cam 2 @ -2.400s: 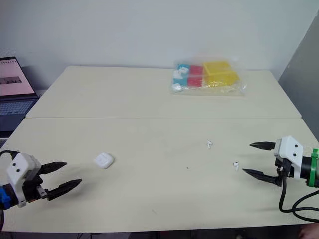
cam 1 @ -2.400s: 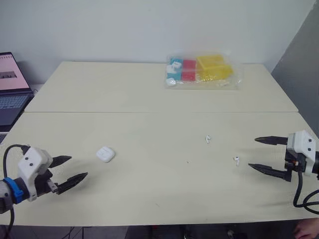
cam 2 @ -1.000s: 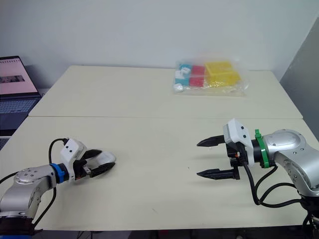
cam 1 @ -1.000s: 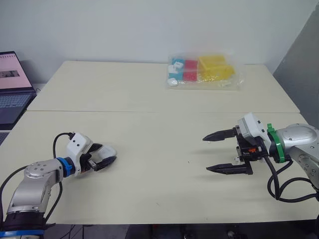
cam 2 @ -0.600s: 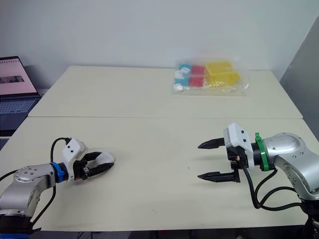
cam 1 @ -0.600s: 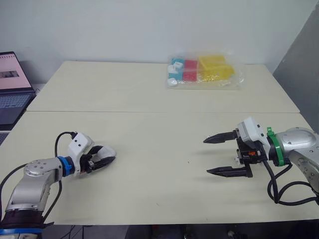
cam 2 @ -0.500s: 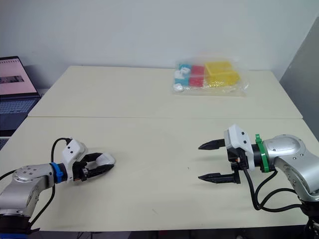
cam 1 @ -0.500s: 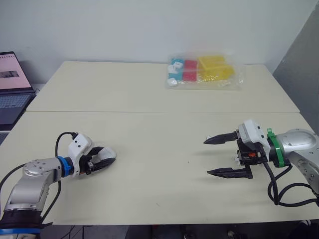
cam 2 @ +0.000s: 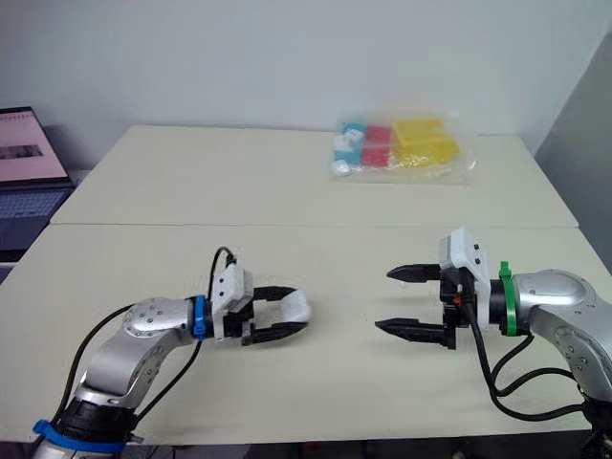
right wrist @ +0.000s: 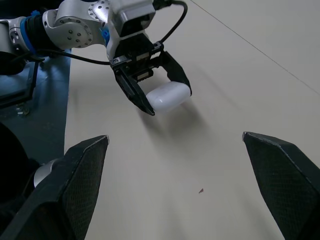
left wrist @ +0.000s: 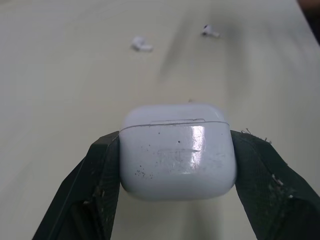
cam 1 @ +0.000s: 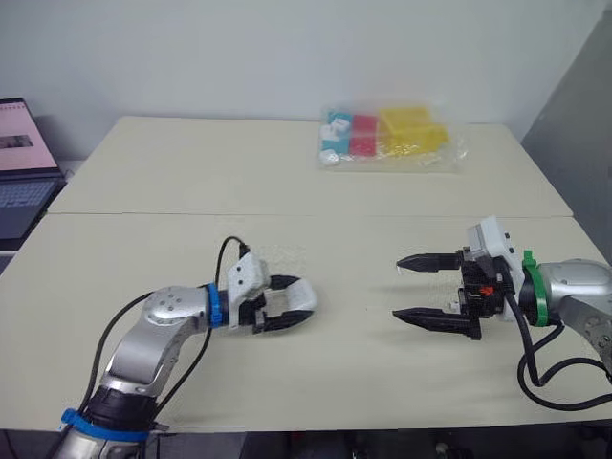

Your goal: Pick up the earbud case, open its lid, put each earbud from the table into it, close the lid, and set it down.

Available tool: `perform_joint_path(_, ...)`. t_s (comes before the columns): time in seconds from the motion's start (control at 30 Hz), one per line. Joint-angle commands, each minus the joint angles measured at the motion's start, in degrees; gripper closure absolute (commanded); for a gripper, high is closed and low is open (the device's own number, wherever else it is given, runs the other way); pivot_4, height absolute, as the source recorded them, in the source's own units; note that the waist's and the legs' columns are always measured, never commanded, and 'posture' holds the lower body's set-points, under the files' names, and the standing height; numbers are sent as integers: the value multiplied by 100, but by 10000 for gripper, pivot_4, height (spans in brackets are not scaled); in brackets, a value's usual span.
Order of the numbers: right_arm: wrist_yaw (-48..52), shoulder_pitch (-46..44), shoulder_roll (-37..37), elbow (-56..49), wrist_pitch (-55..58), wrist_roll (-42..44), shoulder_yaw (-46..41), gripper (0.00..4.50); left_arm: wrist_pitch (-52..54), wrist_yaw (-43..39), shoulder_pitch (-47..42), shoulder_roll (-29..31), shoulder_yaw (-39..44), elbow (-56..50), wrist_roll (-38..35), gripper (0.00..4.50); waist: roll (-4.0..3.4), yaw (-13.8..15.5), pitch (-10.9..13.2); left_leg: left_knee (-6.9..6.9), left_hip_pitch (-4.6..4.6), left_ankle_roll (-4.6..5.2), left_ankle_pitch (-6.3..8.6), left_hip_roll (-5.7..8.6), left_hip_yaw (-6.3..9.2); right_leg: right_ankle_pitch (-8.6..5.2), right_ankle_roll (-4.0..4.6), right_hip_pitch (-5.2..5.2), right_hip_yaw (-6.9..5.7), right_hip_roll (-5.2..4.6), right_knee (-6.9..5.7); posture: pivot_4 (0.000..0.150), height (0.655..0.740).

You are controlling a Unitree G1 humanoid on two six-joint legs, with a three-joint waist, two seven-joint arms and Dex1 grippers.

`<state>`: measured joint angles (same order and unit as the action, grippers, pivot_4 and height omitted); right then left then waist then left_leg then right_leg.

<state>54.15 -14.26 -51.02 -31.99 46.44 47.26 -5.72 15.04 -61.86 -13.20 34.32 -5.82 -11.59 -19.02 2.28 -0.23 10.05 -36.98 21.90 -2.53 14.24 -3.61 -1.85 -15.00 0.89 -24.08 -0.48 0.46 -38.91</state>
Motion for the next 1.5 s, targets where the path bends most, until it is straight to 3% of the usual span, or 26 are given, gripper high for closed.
perform_joint_path(0.03, -1032, -396, 232, -114, 1167, 718, 11, 0, -1395, -12, -325, -246, -350, 129, 569, 16766, 0, -20, 0, 1, 0, 0, 0, -3, 2, 0, 1, 0, -2, 4, -2, 1500, 7400)
perform_joint_path(0.2, -2321, -1062, 1080, 321, 2607, 1714, 147, 0, -2999, -42, -582, -533, -635, 749, 1043, 16766, -1, -25, 0, 0, -3, 1, -1, -10, 8, 5, 11, 2, 0, 27, -7, 1500, 7400)
perform_joint_path(0.37, -3098, -1287, 1810, 594, 2976, 2019, 193, 0, -3826, -9, -759, -729, -753, 1143, 1128, 16766, -1, -7, 0, -3, 5, 2, -1, -6, 3, 5, 9, -5, 0, 32, 2, 1500, 7400)
perform_joint_path(0.87, -3930, -1554, 2531, 1175, 3446, 2804, 147, 0, -4250, 121, -790, -770, -712, 1382, 1003, 16766, -1, -17, -1, -2, 7, 3, -1, -8, 6, 6, 5, -6, -4, 34, 2, 1500, 7400)
perform_joint_path(0.97, -3949, -1553, 2490, 1240, 3489, 2901, 162, 6118, -4420, 146, -800, -756, -693, 1428, 1044, 16766, -2, -18, 0, -2, 9, 3, -1, -8, 6, 6, 5, -6, -5, 34, 4, 1500, 7400)
perform_joint_path(1.27, -3923, -1540, 2510, 1446, 3482, 3136, 166, 37599, -4390, 218, -788, -779, -642, 1436, 868, 16766, -2, -25, 0, -1, 9, 3, -1, -8, 6, 6, 5, -6, -4, 34, 4, 1500, 7400)
perform_joint_path(1.5, -3891, -1503, 2495, 1521, 3481, 3251, 149, 37504, -4296, 275, -752, -802, -636, 1387, 850, 16766, -2, -26, 0, 0, 10, 3, -1, -9, 6, 6, 5, -7, -5, 34, 6, 1500, 7400)
